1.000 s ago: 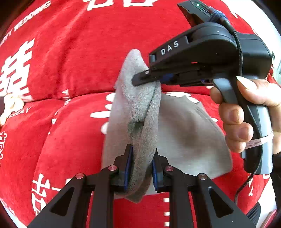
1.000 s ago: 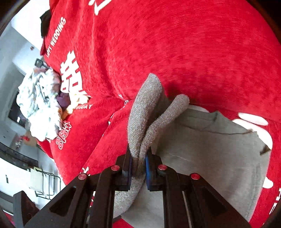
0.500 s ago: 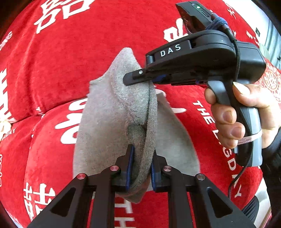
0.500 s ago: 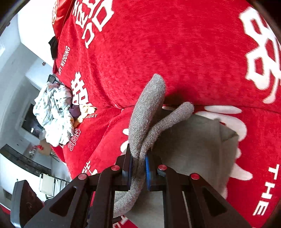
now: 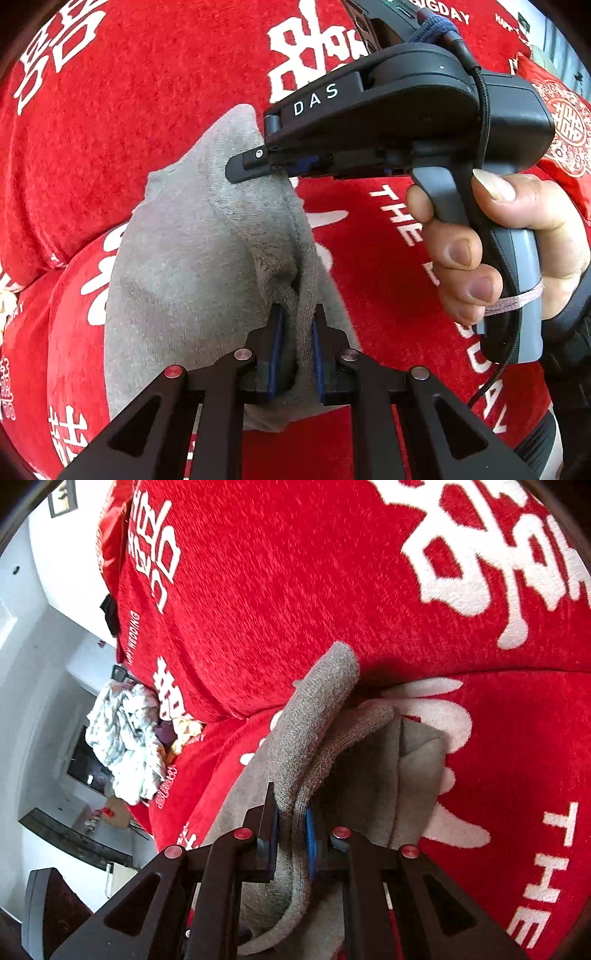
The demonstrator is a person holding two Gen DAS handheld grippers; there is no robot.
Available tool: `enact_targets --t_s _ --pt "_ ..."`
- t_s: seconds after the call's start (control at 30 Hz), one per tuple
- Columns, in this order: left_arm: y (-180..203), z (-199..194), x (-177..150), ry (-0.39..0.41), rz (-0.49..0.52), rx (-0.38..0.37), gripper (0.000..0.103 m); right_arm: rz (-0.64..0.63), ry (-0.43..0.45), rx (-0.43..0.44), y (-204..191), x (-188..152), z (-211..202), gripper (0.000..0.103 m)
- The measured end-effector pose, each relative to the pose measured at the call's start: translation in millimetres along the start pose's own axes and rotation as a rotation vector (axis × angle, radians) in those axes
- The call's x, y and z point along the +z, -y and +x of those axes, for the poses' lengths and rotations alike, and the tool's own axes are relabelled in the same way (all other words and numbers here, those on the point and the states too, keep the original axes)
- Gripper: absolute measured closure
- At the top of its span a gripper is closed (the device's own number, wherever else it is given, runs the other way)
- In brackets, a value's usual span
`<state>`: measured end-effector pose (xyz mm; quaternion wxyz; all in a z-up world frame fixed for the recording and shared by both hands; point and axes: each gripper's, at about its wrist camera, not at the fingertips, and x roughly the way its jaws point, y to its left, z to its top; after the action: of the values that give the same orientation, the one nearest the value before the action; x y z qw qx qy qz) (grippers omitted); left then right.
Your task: Fold small clothes
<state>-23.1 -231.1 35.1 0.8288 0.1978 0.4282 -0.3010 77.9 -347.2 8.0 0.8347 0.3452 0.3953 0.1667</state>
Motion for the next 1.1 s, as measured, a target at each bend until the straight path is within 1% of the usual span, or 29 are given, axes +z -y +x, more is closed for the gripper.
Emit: enact_targets --t_s 0.03,0.1,0.2,0.23,0.27,0.3,0.33,0.37,0.4,0.43,0.47,0.53,0.6,0.67,0.7,0.73,0.8,0.83,0.87,0.93,0.97,1.03,1.1 --pt "2.6 0.9 1.3 0.001 0.004 -0.002 0.087 -0.001 0.004 -0.001 2.7 0.4 -2.4 0.090" --pt "10.4 6.3 4.1 -0.008 0.013 0.000 0.087 0.016 -0.006 -0.030 14.2 0.7 -0.5 0.090" --pt "15.9 27.1 5.9 -0.048 0.024 -0.003 0.087 0.041 -0.039 -0.100 34.5 -3.1 9.1 0.090" --pt "16.8 30.8 6.0 -0.047 0.028 0.003 0.087 0.038 -0.047 -0.121 37.3 -5.4 14.0 0.090" --pt "15.7 30.4 6.2 -0.038 0.033 0.011 0.087 0.038 -0.045 -0.124 39.2 -5.9 14.5 0.090" --pt "15.5 28.9 6.5 -0.038 0.037 0.012 0.079 0.041 -0.041 -0.123 39.0 -6.1 14.9 0.090" --pt "14.0 26.4 7.3 -0.042 0.036 -0.008 0.056 0.046 -0.039 -0.122 38.7 -6.1 14.8 0.089" --pt "10.7 21.5 7.8 -0.045 0.028 -0.053 0.039 0.049 -0.040 -0.124 37.5 -5.6 13.8 0.088" --pt "6.9 14.9 7.0 -0.033 0.016 -0.069 0.017 0.052 -0.041 -0.137 37.7 -5.7 12.6 0.083" --pt "1.7 3.0 4.5 0.008 0.006 -0.067 0.016 0.046 -0.043 -0.174 35.9 -5.5 9.3 0.078" --pt "1.4 -5.9 1.8 0.030 0.008 -0.065 0.016 0.037 -0.035 -0.199 33.9 -5.4 4.6 0.075" --pt "-7.3 -20.6 -2.3 0.053 0.020 -0.083 0.016 0.015 0.013 -0.246 27.5 -3.3 -11.7 0.074" --pt "-22.5 -35.3 -8.3 0.090 -0.001 -0.098 0.016 0.018 0.086 -0.261 20.2 0.9 -33.7 0.073" --pt "-38.6 -40.8 -9.3 0.106 -0.036 -0.072 0.016 -0.013 0.134 -0.259 9.3 4.2 -45.2 0.062" --pt "-51.7 -37.8 -8.7 0.100 -0.068 -0.055 0.016 -0.032 0.140 -0.255 2.8 5.8 -46.0 0.051" --pt "-63.2 -32.8 -7.1 0.084 -0.099 -0.041 0.016 -0.049 0.135 -0.246 -3.9 7.7 -43.3 0.040" --pt "-87.6 -25.3 -9.4 0.058 -0.191 -0.028 0.016 -0.063 0.093 -0.193 -9.5 11.0 -31.4 0.038" --pt "-100.8 -22.2 -11.3 0.051 -0.244 -0.031 0.016 -0.057 0.054 -0.138 -11.5 13.1 -18.2 0.038" --pt "-108.4 -19.9 -13.1 0.044 -0.284 -0.027 0.016 -0.040 0.029 -0.095 -10.0 14.9 -7.7 0.038" --pt "-118.6 -11.2 -16.7 0.026 -0.335 -0.025 0.016 0.012 -0.009 -0.054 0.2 19.0 12.4 0.038" --pt "-117.8 -5.7 -18.5 0.006 -0.331 -0.018 0.016 0.023 -0.019 -0.077 5.6 20.1 19.8 0.038" --pt "-111.2 11.5 -20.1 -0.048 -0.275 0.023 0.016 0.049 -0.036 -0.295 27.7 22.0 38.3 0.039" --pt "-103.4 20.0 -23.6 -0.066 -0.216 0.073 0.016 0.071 -0.047 -0.433 40.1 18.6 39.2 0.040"
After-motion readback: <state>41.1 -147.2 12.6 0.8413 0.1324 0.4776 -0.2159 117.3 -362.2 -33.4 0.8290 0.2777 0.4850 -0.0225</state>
